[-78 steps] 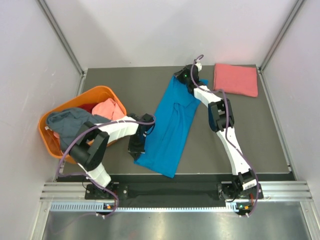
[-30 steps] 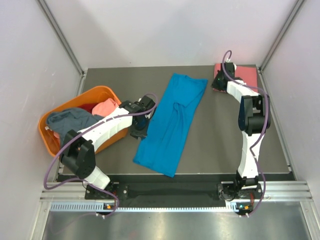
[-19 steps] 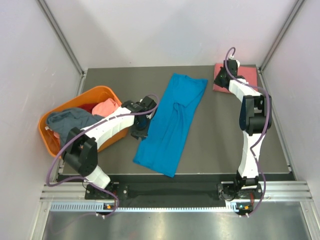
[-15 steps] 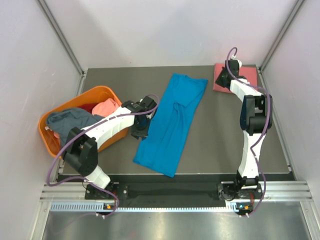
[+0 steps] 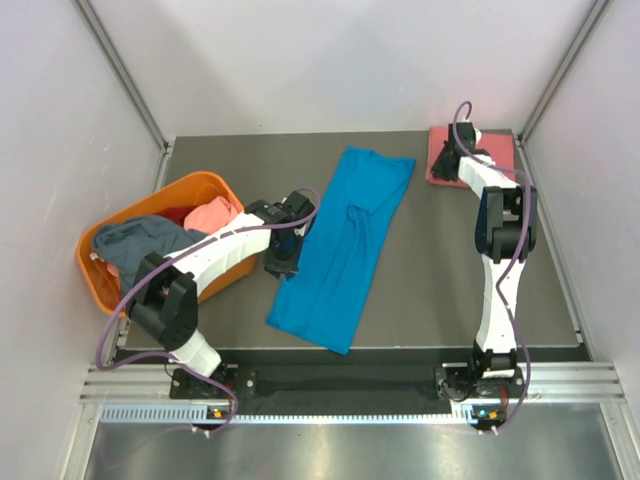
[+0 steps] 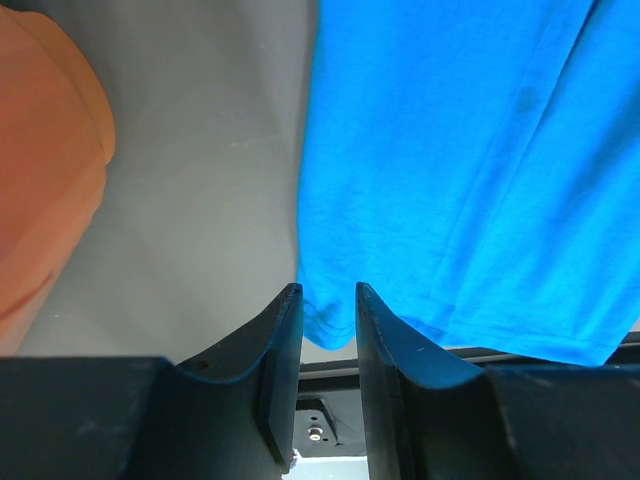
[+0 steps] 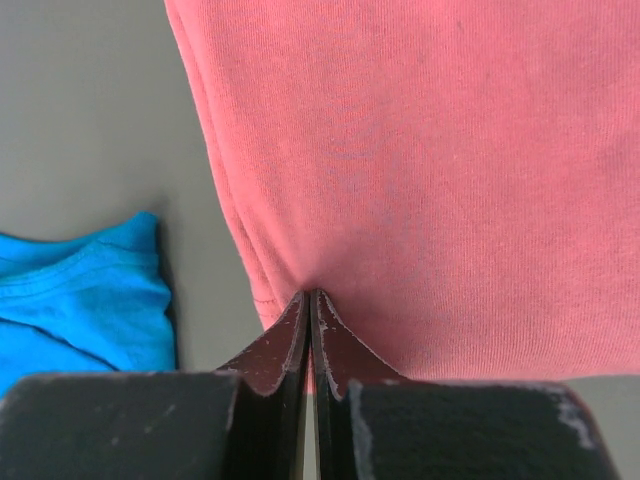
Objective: Fold and stack the t-shirts
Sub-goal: Fold the tshirt
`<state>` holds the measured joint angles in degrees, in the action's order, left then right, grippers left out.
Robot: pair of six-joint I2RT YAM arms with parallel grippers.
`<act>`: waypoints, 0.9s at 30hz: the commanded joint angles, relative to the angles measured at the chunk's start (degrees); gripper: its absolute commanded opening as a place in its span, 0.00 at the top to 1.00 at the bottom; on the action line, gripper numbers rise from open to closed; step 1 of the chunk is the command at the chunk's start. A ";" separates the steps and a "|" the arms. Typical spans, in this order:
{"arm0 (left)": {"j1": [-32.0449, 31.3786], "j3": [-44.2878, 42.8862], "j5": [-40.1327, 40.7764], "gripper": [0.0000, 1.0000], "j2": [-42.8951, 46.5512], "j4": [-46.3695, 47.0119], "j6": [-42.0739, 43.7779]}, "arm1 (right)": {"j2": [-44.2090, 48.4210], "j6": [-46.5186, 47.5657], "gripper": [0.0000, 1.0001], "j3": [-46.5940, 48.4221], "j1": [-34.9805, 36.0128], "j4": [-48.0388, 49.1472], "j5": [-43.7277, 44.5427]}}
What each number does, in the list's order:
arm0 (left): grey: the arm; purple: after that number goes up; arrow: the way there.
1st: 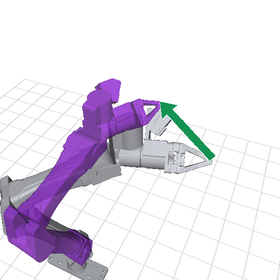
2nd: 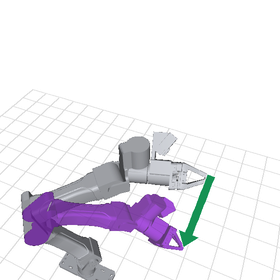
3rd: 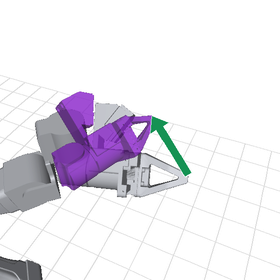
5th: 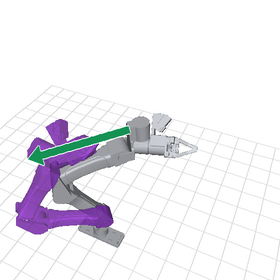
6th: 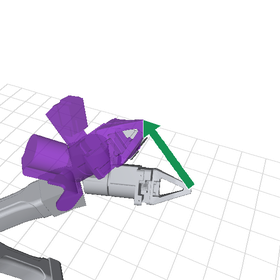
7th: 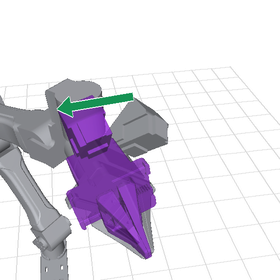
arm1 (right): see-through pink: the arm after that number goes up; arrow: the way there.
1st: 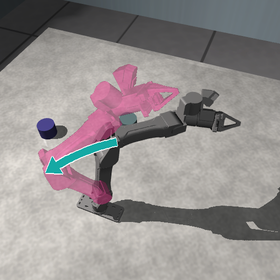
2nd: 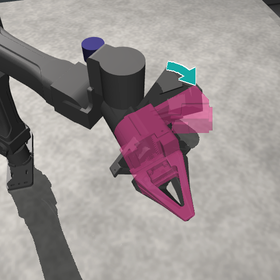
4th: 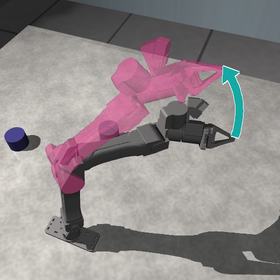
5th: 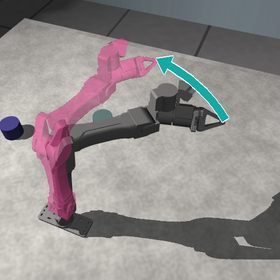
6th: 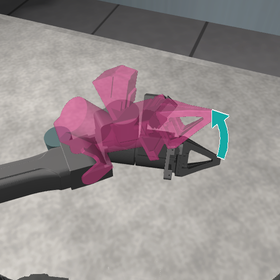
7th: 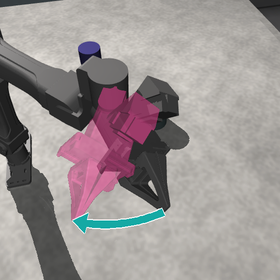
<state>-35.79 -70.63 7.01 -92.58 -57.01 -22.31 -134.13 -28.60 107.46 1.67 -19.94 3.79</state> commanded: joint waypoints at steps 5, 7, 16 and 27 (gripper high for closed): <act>-0.42 -1.35 -0.50 0.67 1.34 0.68 0.25 | 1.06 2.14 1.00 1.61 -1.05 -8.43 4.91; -0.51 -0.91 -0.68 0.67 1.69 0.94 0.07 | 1.32 2.93 1.00 1.70 -1.23 -9.67 5.08; -0.95 -1.09 -1.03 0.66 2.84 0.76 -0.63 | 1.67 4.78 1.00 0.12 -5.89 -11.96 5.17; -1.56 -1.18 -2.25 0.66 3.98 0.50 -0.64 | 2.72 5.66 1.00 0.47 -8.00 -10.91 0.45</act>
<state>-36.93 -70.83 5.80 -91.22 -56.97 -22.59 -133.34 -25.50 108.49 -4.05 -27.03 3.62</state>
